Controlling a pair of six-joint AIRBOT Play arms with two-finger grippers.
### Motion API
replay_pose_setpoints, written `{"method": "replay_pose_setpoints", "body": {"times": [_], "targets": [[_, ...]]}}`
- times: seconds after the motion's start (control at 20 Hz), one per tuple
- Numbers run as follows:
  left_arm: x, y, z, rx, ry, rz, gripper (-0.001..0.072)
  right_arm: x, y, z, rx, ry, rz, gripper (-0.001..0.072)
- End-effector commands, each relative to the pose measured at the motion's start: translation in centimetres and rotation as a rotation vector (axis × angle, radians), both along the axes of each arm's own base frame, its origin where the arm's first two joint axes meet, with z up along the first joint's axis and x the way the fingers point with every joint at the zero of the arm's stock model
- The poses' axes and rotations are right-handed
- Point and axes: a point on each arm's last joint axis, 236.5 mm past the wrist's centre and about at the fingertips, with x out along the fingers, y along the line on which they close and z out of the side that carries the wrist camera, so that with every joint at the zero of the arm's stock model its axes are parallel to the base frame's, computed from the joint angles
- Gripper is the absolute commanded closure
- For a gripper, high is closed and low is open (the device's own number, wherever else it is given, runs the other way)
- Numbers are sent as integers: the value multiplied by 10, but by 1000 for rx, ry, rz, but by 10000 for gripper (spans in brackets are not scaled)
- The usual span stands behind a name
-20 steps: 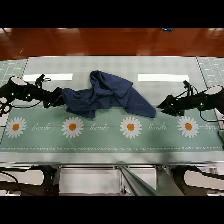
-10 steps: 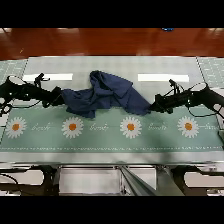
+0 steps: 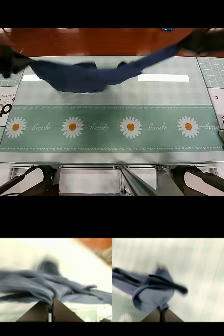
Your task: Fold the shirts.
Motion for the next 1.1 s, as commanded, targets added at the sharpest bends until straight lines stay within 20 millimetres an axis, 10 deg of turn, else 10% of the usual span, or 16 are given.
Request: {"method": "replay_pose_setpoints", "body": {"times": [0.0,0.2,0.55,0.85,1.05], "targets": [[-34,0,131,67,-286,28,688,-57,-28,167,-40,-445,-164,685],[-98,-21,227,215,-529,66,688,-150,-46,237,-155,-688,-309,685],[-225,-82,320,533,-883,99,688,-267,-75,251,-400,-791,-567,685],[-307,-33,365,718,-999,377,688,-288,-91,226,-480,-693,-630,685],[-304,-28,349,719,-939,371,688,-276,-77,206,-440,-631,-552,685]]}}
